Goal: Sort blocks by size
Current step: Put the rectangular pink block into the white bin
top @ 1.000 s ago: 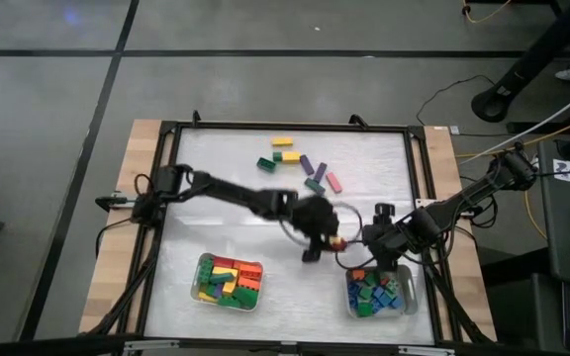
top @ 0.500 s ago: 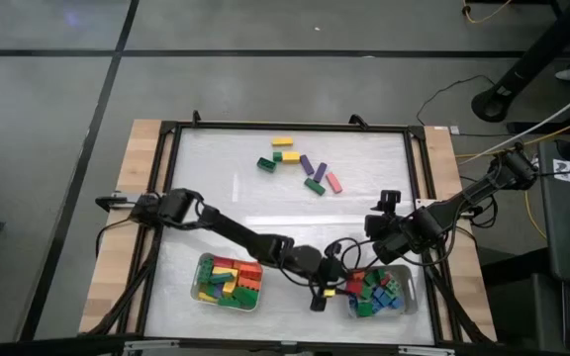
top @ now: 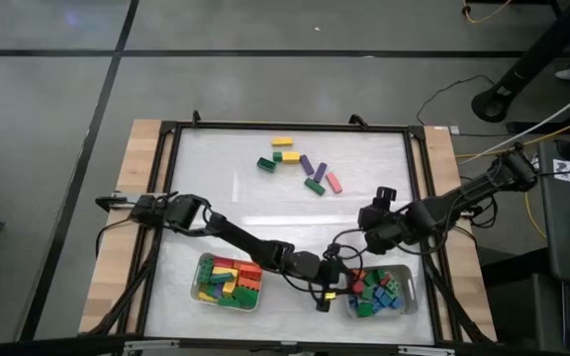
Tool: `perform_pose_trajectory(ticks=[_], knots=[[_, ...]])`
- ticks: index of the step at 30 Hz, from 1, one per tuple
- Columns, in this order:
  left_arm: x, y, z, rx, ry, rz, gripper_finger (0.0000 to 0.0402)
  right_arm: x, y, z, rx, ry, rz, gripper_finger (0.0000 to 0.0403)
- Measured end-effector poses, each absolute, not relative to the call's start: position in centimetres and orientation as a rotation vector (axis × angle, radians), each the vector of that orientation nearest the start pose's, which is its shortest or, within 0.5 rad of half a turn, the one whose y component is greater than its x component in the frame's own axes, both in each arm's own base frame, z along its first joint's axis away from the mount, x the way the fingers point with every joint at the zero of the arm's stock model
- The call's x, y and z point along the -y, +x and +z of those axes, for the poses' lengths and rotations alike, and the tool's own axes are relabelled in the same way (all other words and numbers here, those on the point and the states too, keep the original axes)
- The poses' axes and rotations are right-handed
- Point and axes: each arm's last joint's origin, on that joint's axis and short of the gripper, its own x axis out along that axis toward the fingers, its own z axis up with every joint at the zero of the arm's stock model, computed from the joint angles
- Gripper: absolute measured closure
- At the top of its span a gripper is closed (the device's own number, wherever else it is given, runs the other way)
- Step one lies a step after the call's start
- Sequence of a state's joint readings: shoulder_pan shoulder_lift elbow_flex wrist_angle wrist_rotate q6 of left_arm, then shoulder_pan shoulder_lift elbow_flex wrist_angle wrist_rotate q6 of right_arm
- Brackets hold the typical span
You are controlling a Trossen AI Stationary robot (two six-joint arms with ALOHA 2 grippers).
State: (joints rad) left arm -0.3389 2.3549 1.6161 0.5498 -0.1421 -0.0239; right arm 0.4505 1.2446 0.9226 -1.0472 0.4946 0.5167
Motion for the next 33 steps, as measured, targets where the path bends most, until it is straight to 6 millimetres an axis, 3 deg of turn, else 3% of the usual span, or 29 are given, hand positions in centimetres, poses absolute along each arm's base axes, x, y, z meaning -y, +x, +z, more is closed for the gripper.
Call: perform_pose_trajectory(ticks=[3,7,12,18,26,33], knots=[[16.7,49.3,15.6,-0.222,0.086,-0.195,0.0192,-7.0,19.5,24.2,-1.148,-0.132,-0.362,0.0160],[14.8,48.7,18.5,-0.323,0.099,-0.162,0.0188,-5.8,20.3,24.2,-1.159,-0.023,-0.364,0.0160],[10.8,46.9,22.1,-0.523,0.107,-0.086,0.0199,-3.6,21.7,24.3,-1.139,0.052,-0.318,0.0160],[5.0,44.6,25.1,-0.689,0.046,0.040,0.0203,-0.6,23.5,25.0,-0.998,0.158,-0.320,0.0160],[-1.4,40.9,25.7,-0.757,0.001,0.180,0.0204,3.4,25.6,24.4,-0.882,0.257,-0.455,0.0160],[-4.0,37.3,25.3,-0.791,-0.022,0.247,0.0204,7.5,26.3,21.8,-0.916,0.444,-0.678,0.0160]])
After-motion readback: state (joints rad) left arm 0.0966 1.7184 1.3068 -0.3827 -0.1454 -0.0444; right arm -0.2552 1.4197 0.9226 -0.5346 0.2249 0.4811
